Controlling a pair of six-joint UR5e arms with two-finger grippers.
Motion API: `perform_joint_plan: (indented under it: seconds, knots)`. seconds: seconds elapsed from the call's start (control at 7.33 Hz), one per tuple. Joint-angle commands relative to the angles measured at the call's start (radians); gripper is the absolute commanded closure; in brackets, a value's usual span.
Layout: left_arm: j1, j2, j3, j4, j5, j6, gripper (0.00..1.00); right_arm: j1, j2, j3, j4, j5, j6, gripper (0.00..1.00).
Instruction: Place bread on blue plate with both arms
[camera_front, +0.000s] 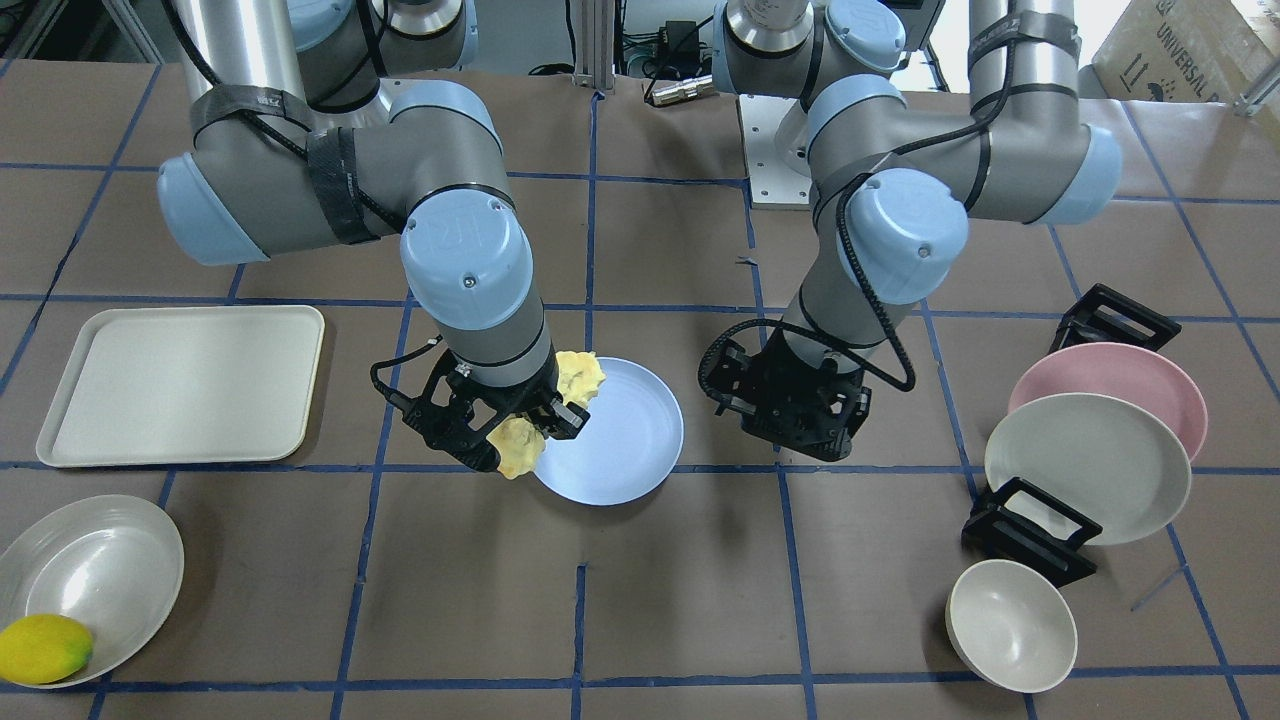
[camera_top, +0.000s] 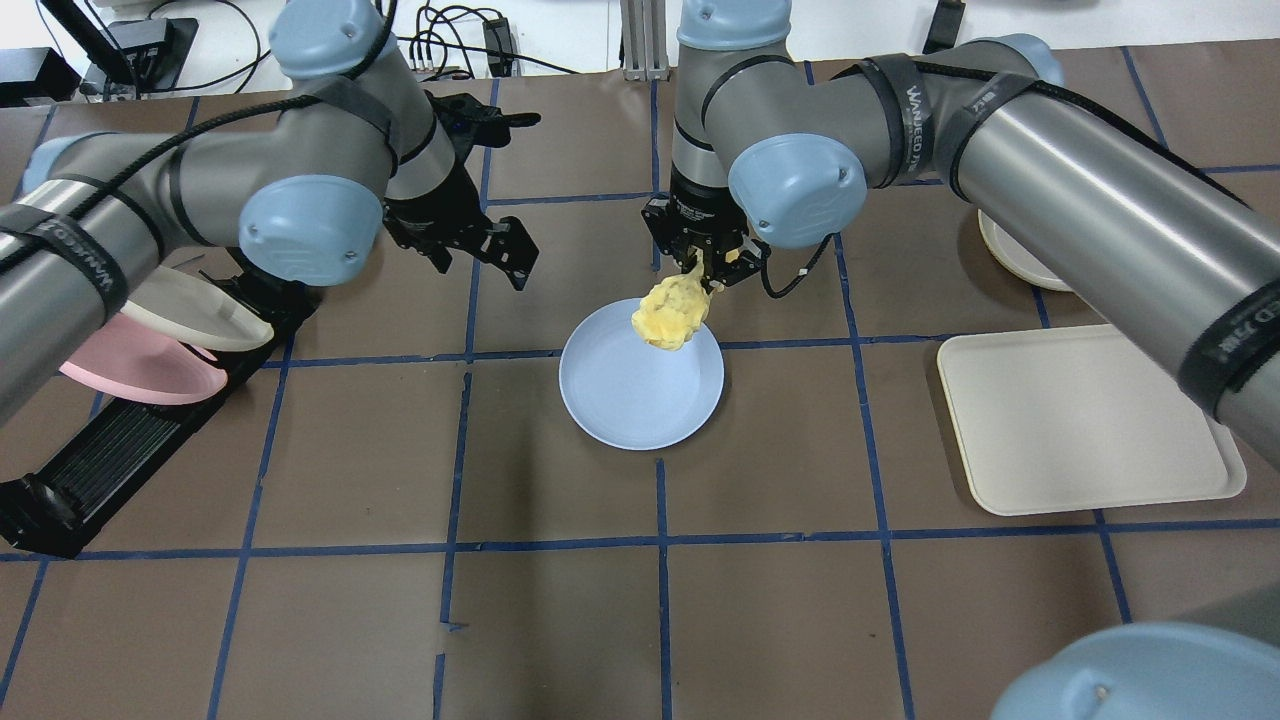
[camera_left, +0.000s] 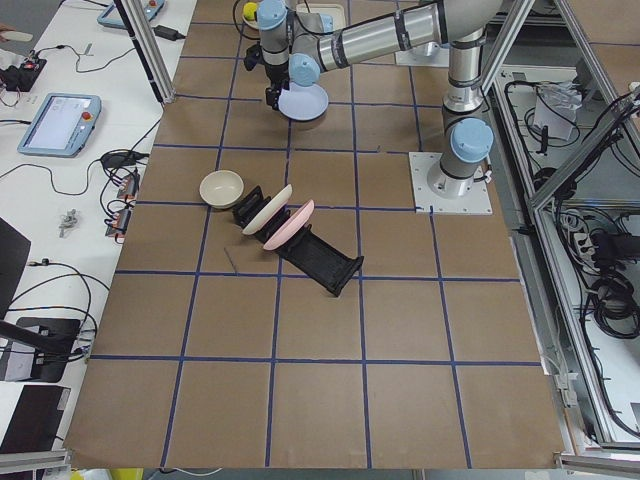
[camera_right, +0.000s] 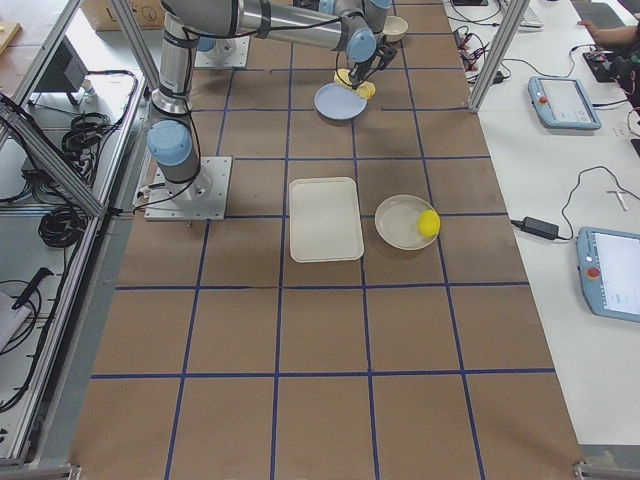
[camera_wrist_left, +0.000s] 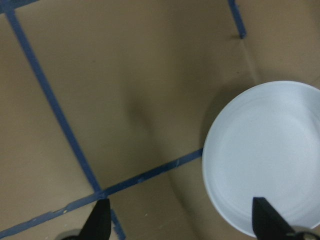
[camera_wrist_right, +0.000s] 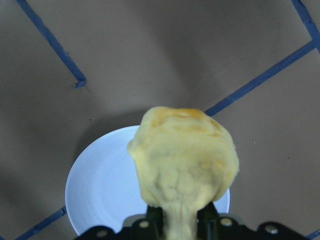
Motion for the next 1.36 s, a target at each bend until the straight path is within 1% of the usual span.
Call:
perform_joint_plan:
  seconds: [0.0,0.14,0.27,0.41,0.55,0.68,0.82,0.95,1.09,1.23]
  knots:
    - [0.039,0.130,0.046,-0.219,0.107,-0.011,0.00,0.001,0.002,-0.001,-0.003,0.060,0.057,0.00]
    - [0.036,0.184,0.086,-0.299,0.112,-0.032,0.00,0.002,0.002,0.001,-0.004,0.101,0.065,0.00]
    - [0.033,0.193,0.130,-0.356,0.105,-0.046,0.00,0.001,0.002,0.004,-0.003,0.103,0.065,0.00]
    - [0.032,0.186,0.175,-0.394,0.076,-0.087,0.00,0.001,0.005,0.004,-0.003,0.086,0.045,0.00]
    - [0.025,0.184,0.193,-0.411,0.072,-0.115,0.00,-0.003,0.007,0.016,-0.006,0.063,-0.089,0.00]
    - [-0.002,0.196,0.196,-0.424,0.071,-0.183,0.00,-0.027,0.004,0.018,-0.006,-0.046,-0.368,0.00]
    - [-0.039,0.213,0.204,-0.431,0.074,-0.196,0.00,-0.064,-0.005,0.018,-0.007,-0.173,-0.627,0.00]
    - [-0.042,0.212,0.227,-0.454,0.074,-0.234,0.00,-0.102,-0.015,0.018,-0.013,-0.223,-0.785,0.00]
    - [-0.042,0.183,0.264,-0.488,0.071,-0.241,0.00,-0.134,-0.030,0.019,-0.014,-0.225,-0.884,0.00]
    - [-0.042,0.172,0.276,-0.497,0.071,-0.241,0.00,-0.147,-0.050,0.019,-0.014,-0.222,-0.874,0.00]
